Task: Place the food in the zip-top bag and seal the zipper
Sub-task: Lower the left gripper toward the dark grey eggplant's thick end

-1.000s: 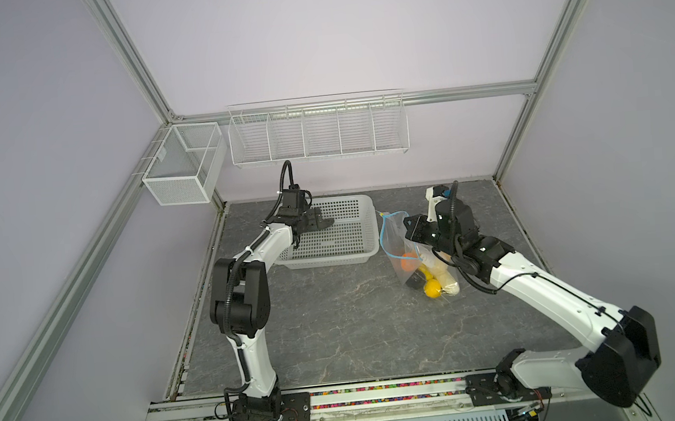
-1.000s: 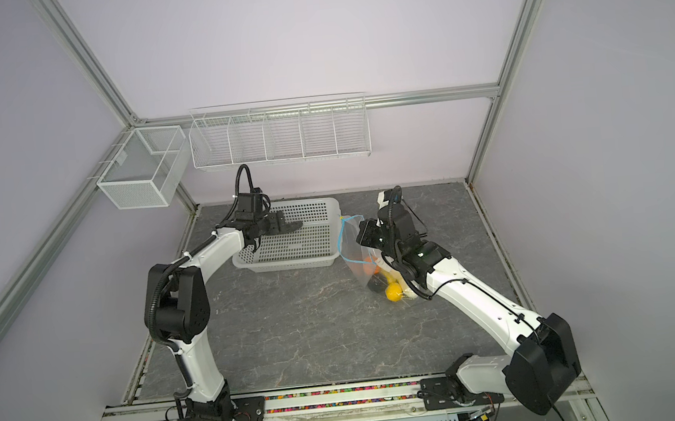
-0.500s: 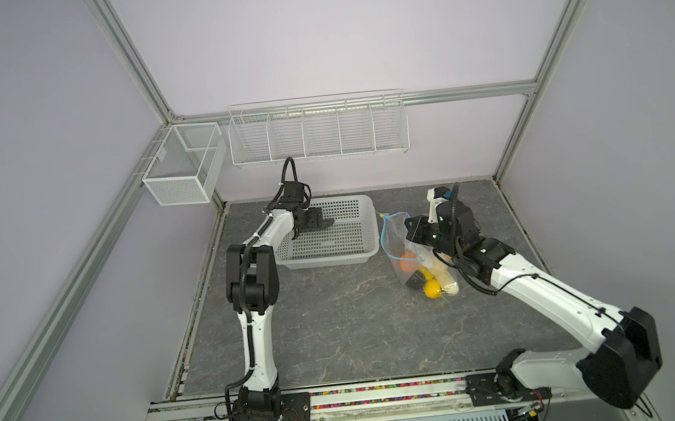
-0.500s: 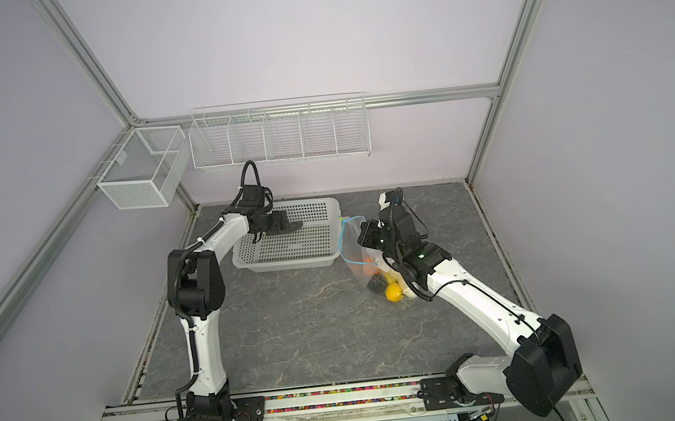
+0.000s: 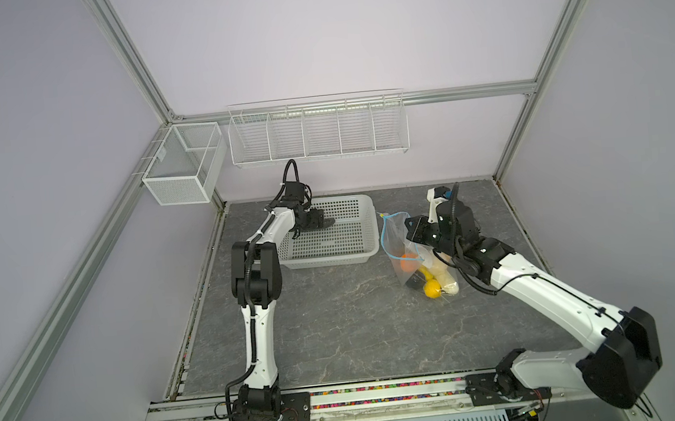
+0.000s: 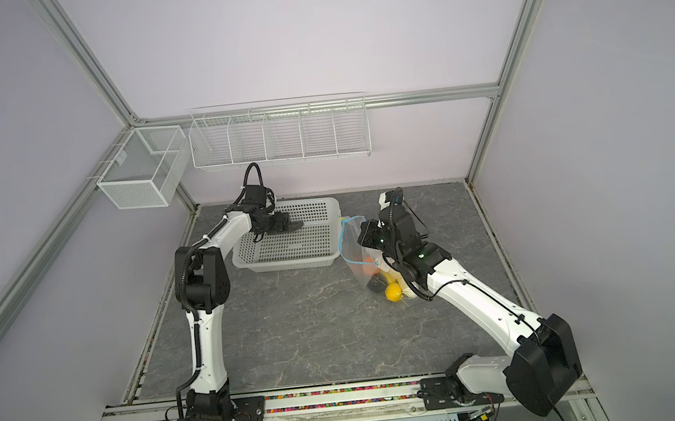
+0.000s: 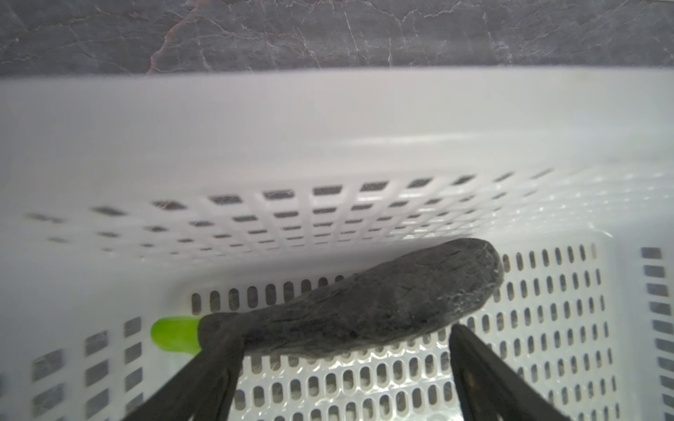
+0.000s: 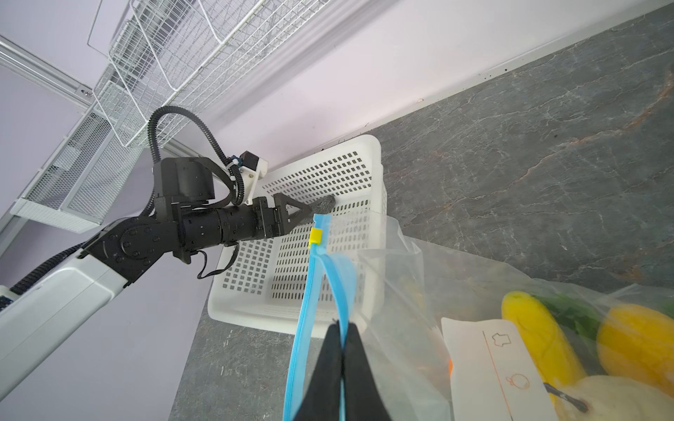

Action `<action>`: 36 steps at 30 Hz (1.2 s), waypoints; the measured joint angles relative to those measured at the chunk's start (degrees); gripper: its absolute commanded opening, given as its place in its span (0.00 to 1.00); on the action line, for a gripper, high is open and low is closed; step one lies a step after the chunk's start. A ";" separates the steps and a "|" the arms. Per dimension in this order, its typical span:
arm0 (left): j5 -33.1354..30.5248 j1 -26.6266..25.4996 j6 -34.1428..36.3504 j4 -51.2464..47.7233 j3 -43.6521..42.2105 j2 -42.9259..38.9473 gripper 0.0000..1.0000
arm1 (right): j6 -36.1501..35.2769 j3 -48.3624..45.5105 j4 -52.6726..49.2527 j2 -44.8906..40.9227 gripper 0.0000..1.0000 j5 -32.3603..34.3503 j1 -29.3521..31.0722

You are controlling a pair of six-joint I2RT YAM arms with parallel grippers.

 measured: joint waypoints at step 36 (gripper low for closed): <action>7.32 -4.33 -1.81 -0.76 -5.66 -1.86 0.88 | 0.02 0.00 0.00 -0.09 0.06 0.00 0.00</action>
